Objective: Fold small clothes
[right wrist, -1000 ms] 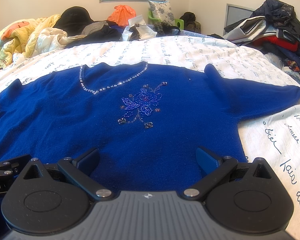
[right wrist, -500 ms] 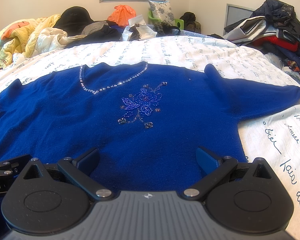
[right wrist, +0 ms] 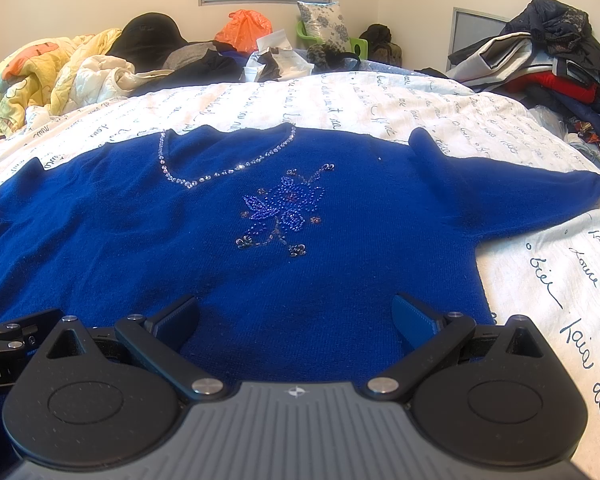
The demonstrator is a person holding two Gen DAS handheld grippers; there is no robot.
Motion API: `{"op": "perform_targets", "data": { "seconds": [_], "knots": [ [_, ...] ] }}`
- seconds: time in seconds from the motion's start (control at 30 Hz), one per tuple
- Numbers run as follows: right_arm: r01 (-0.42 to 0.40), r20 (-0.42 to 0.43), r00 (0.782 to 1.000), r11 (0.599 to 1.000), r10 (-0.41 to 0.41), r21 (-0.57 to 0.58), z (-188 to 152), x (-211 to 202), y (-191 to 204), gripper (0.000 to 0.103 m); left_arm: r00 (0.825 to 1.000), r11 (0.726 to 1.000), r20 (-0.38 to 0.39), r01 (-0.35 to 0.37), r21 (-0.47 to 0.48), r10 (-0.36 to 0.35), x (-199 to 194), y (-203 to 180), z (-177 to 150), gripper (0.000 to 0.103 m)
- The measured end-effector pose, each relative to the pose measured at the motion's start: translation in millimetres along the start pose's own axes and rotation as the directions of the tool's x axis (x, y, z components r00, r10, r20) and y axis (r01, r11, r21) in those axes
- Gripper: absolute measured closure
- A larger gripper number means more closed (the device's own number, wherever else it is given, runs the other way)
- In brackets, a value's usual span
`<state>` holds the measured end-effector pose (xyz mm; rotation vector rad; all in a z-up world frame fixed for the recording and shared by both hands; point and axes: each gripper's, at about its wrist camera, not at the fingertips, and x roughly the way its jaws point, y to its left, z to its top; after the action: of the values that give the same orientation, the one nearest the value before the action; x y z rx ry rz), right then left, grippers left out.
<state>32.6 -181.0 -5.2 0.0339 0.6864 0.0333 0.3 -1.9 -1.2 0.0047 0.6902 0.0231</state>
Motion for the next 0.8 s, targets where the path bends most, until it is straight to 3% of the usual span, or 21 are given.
{"op": "perform_targets", "data": {
  "seconds": [0.63, 0.77, 0.8],
  "knots": [
    [-0.003, -0.002, 1.000, 1.000, 0.003, -0.001, 0.9, -1.2, 0.7, 0.000, 1.000, 1.000, -0.002, -0.004, 0.002, 0.004, -3.7, 3.1, -0.7, 0.000],
    [-0.053, -0.026, 0.998, 0.999, 0.052, -0.006, 1.7, -8.1, -6.9, 0.000, 1.000, 1.000, 0.000, -0.004, 0.002, 0.004, -3.1, 3.8, -0.8, 0.000],
    [-0.097, -0.031, 0.995, 0.995, 0.098, 0.025, 2.2, -14.8, -15.4, 0.000, 1.000, 1.000, 0.000, -0.004, 0.002, 0.004, -2.7, 3.7, -1.0, 0.000]
  ]
}}
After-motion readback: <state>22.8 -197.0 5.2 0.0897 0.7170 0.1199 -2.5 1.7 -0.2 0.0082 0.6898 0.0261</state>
